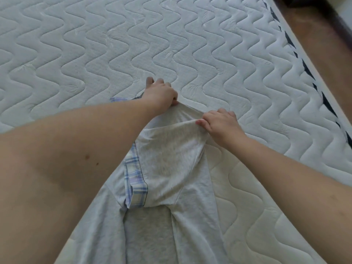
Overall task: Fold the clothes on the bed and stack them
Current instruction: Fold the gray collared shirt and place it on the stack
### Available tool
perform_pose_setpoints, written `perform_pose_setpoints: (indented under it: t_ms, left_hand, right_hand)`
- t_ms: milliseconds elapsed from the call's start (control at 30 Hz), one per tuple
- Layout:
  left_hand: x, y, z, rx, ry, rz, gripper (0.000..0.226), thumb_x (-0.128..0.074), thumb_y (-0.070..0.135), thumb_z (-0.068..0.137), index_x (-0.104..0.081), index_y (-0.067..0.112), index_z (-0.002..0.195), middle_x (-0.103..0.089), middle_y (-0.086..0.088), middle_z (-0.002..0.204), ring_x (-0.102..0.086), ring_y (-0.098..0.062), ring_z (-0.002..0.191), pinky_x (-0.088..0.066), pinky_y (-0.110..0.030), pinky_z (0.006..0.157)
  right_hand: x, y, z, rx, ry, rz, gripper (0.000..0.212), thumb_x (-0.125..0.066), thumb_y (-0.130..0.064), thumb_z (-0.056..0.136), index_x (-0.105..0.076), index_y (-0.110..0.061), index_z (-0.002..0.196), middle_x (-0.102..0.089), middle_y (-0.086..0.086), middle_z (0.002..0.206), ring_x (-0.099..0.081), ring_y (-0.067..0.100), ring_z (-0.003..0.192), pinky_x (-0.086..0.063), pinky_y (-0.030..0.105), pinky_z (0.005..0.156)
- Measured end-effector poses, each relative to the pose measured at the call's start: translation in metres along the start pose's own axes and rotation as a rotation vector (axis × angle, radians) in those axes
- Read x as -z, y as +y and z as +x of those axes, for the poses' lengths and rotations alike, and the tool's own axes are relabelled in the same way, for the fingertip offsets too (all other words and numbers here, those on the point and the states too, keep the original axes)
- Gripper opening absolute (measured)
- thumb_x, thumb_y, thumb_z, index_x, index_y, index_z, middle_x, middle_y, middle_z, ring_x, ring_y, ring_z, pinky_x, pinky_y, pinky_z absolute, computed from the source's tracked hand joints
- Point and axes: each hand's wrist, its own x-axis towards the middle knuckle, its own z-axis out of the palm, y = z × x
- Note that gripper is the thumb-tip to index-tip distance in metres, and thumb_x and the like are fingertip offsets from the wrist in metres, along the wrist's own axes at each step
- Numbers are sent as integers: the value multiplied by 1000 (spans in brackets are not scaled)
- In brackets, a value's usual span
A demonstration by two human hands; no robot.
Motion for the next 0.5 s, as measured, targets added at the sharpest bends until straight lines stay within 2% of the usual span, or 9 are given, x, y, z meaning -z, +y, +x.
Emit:
perform_pose_setpoints:
  t_ms: [67,133,200,300,367,433,500]
  left_hand:
    - [-5,9,-2,66,-18,-22,26,-47,42,100,-67,30,112,-56,-6,119,-41,-30,120,-22,-50,101]
    - [-7,16,-5,115,22,-83,27,-48,43,99,-64,28,113,-53,-6,123,-40,-29,123,-20,-51,105]
    - [-8,19,-13,151,143,-209,27,-49,45,98,-60,26,114,-52,-4,126,-39,-27,125,-19,-48,106]
    - [-6,23,-35,150,353,-416,28,-48,42,99,-62,22,111,-55,-2,122,-43,-26,120,-22,-39,101]
    - [-6,24,-55,76,433,-459,29,-52,42,97,-64,19,109,-56,-3,119,-44,-27,118,-23,-37,100]
    - [-9,20,-76,6,464,-443,33,-57,44,94,-64,18,111,-54,-4,123,-42,-27,119,-23,-36,99]
    - [-16,12,-93,11,337,-393,42,-56,53,91,-60,21,119,-54,-1,125,-44,-25,120,-23,-36,98]
  right_hand:
    - [-2,-4,3,-64,-51,93,41,-36,-49,101,-62,-18,102,-61,1,111,-48,25,113,-30,36,88]
    - [-6,-7,4,-119,36,323,28,-49,-40,99,-64,-17,105,-59,2,107,-54,24,106,-40,37,90]
    - [-10,-8,3,-197,181,553,21,-61,-29,95,-62,-16,111,-52,1,107,-56,18,95,-44,36,91]
    - [-15,-9,-1,-373,271,752,31,-66,-26,92,-58,-14,119,-51,4,112,-58,19,97,-41,23,87]
    - [-22,-7,-4,-482,241,818,37,-67,-34,91,-59,-11,119,-58,3,104,-60,20,99,-42,24,86]
    - [-25,-4,-6,-491,155,781,40,-70,-41,87,-64,-11,112,-63,0,96,-60,18,93,-43,26,81]
    - [-24,-4,-5,-463,101,738,33,-73,-43,84,-68,-13,98,-66,-3,89,-62,18,87,-42,26,73]
